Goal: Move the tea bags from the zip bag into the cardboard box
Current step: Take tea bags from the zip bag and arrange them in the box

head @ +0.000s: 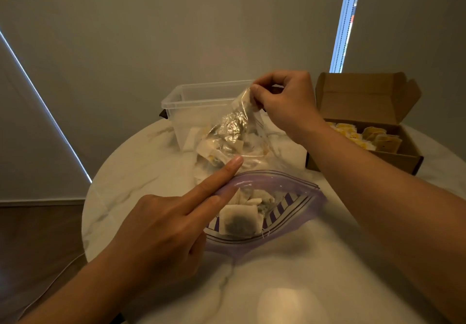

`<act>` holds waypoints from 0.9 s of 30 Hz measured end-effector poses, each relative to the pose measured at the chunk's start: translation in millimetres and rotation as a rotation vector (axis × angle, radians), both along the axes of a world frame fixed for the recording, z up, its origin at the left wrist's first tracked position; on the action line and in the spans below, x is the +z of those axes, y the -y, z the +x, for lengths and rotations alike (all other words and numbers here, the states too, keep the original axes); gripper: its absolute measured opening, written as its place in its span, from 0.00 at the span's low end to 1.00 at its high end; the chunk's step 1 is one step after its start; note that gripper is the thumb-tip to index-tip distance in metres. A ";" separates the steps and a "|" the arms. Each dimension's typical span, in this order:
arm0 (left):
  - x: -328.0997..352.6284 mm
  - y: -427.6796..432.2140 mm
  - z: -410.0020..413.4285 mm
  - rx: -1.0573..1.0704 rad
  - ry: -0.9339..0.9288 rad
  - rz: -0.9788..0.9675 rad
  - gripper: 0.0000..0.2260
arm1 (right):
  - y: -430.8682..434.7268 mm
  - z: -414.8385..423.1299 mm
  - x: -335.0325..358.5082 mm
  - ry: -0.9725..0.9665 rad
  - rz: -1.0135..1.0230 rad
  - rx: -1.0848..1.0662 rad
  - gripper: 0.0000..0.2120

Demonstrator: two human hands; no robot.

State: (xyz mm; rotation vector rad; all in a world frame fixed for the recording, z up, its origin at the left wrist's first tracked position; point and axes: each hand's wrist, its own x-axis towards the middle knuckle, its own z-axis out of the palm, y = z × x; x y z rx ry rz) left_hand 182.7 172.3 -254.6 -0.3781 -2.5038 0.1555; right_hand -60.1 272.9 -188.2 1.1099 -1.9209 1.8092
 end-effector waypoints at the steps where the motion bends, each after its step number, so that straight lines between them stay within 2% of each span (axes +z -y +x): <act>1: -0.9 0.2 0.1 0.000 -0.005 -0.001 0.29 | 0.7 -0.3 1.3 -0.018 -0.010 -0.013 0.04; 8: -4.0 2.2 1.2 0.003 -0.029 0.011 0.27 | -1.9 -12.6 1.9 -0.030 0.080 -0.072 0.03; 11: -5.3 1.5 1.4 -0.002 -0.028 0.013 0.24 | -6.9 -20.1 7.0 -0.134 0.138 -0.137 0.02; 13: -6.9 1.7 1.5 -0.002 -0.024 0.013 0.24 | -12.1 -22.0 15.0 -0.216 0.274 -0.155 0.02; 17: -9.5 2.6 1.5 0.020 -0.008 0.029 0.28 | -21.4 -28.1 29.2 -0.334 0.434 -0.146 0.03; 21: -8.2 -0.6 0.3 0.036 0.000 0.053 0.30 | -17.8 -32.1 20.9 -0.303 0.486 -0.160 0.03; 27: 4.5 -9.9 -4.9 0.040 0.029 0.107 0.34 | -0.7 -34.5 3.8 -0.131 0.557 -0.100 0.05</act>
